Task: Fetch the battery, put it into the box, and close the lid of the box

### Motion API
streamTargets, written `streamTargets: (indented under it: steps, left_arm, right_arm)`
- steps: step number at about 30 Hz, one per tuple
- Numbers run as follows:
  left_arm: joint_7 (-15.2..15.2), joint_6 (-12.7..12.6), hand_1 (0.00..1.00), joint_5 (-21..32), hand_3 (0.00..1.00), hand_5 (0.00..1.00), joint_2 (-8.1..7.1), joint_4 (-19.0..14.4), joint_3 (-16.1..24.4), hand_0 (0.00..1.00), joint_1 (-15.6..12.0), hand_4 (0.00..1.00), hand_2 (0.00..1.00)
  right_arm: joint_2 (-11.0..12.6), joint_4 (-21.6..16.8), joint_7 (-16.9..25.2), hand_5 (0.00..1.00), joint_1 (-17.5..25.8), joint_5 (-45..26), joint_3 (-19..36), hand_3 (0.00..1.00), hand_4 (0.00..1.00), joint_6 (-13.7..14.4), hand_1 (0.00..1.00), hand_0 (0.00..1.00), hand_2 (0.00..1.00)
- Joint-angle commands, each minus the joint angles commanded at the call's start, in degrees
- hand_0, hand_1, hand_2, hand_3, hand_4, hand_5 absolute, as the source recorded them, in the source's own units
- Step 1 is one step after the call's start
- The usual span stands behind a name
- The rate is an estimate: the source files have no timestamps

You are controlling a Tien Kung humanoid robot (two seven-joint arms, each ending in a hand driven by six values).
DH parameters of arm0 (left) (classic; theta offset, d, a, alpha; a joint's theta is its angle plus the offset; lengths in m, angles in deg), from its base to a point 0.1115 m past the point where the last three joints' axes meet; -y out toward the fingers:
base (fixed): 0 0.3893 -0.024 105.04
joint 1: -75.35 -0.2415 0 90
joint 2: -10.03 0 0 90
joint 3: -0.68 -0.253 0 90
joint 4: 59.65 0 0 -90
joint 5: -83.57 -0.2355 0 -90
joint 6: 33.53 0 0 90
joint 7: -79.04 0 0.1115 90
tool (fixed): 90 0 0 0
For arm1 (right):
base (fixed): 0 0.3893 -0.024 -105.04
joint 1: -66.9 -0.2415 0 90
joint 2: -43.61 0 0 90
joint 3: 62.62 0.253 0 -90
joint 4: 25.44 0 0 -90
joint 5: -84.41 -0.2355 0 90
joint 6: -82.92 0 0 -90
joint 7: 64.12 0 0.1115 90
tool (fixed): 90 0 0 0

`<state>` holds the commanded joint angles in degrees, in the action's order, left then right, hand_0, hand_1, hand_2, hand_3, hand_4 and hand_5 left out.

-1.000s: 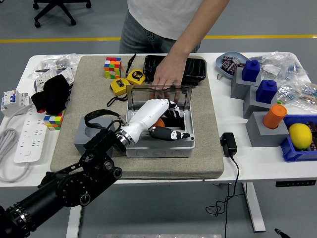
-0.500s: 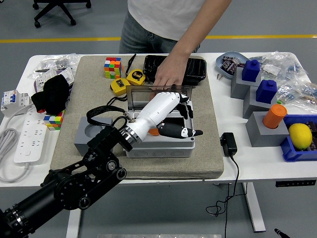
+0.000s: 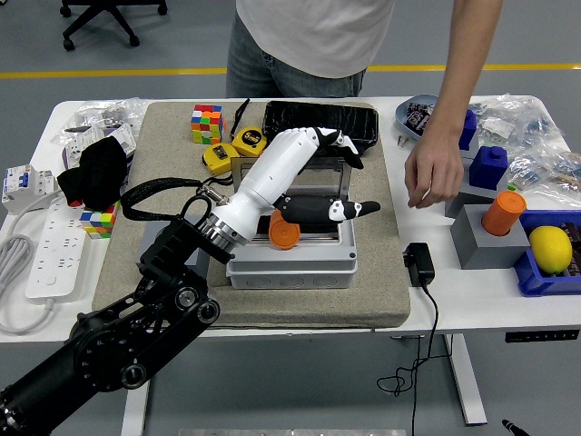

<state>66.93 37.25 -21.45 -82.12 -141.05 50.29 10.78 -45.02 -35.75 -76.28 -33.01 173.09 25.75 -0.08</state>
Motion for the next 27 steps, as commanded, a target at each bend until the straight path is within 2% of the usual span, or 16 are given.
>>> streamTargets:
  steps: [3, 4, 9, 10, 13, 15, 16, 21, 22, 27]
  left_arm:
    - [0.43, 0.45, 0.708, -0.06, 0.599, 0.475, 0.08, -0.44, 1.34, 0.588, -0.14, 0.998, 0.671]
    - [0.91, 0.96, 0.896, -0.2, 0.795, 0.501, 0.15, -0.4, 2.06, 0.801, -0.2, 0.998, 0.858]
    - [3.16, 3.59, 0.896, -0.7, 0.795, 0.501, 0.31, 0.46, 4.23, 0.801, -0.34, 0.998, 0.858]
    - [3.66, 4.17, 0.998, -0.95, 0.937, 0.644, 0.31, 0.7, 4.53, 0.998, -0.34, 0.998, 0.998]
    - [4.74, 5.27, 0.998, -1.76, 0.937, 0.644, 0.27, 1.58, 5.19, 0.998, -0.3, 0.998, 0.998]
    - [5.13, 5.55, 0.998, -2.4, 0.937, 0.644, 0.24, 2.16, 5.51, 0.998, -0.29, 0.998, 0.998]
    - [5.29, 5.69, 0.998, -2.65, 0.947, 0.688, 0.24, 2.43, 5.65, 0.998, -0.27, 0.998, 0.998]
    - [6.28, 6.23, 0.998, -3.58, 0.947, 0.688, 0.29, 4.0, 6.44, 0.998, -0.03, 0.998, 0.998]
    - [6.53, 6.29, 0.998, -3.67, 0.906, 0.931, 0.29, 4.24, 6.51, 0.998, 0.01, 0.998, 0.998]
    - [8.68, 6.21, 0.998, -5.56, 0.906, 0.931, 0.27, 5.51, 7.0, 0.998, 0.34, 0.998, 0.998]
  right_arm:
    - [-0.05, 0.0, 0.0, 0.741, -0.02, 0.01, 0.09, 0.522, 0.908, 0.01, 0.557, 0.542, 0.585]
    - [-0.05, 0.0, -0.01, 0.741, -0.03, 0.03, 0.11, 0.522, 0.907, 0.02, 0.557, 0.543, 0.584]
    - [-0.03, 0.0, -0.09, 0.741, -0.02, 0.09, 0.25, 0.522, 0.907, 0.04, 0.557, 0.543, 0.584]
    - [-0.03, 0.0, -0.1, 0.741, -0.01, 0.1, 0.26, 0.523, 0.907, 0.04, 0.556, 0.542, 0.586]
    - [-0.01, 0.0, -0.13, 0.741, 0.0, 0.17, 0.27, 0.523, 0.907, 0.03, 0.556, 0.542, 0.586]
    - [-0.01, 0.0, -0.11, 0.741, 0.0, 0.13, 0.19, 0.523, 0.907, 0.02, 0.556, 0.542, 0.586]
    - [-0.01, 0.0, -0.11, 0.742, 0.0, 0.12, 0.16, 0.523, 0.907, 0.01, 0.556, 0.544, 0.585]
    - [0.02, 0.0, -0.1, 0.742, -0.05, 0.09, 0.01, 0.523, 0.907, -0.01, 0.556, 0.544, 0.585]
    - [0.01, 0.0, -0.13, 0.741, -0.05, 0.13, 0.05, 0.522, 0.907, -0.01, 0.556, 0.543, 0.584]
    - [0.1, 0.0, -0.2, 0.741, -0.02, 0.11, 0.02, 0.522, 0.907, 0.0, 0.556, 0.543, 0.584]
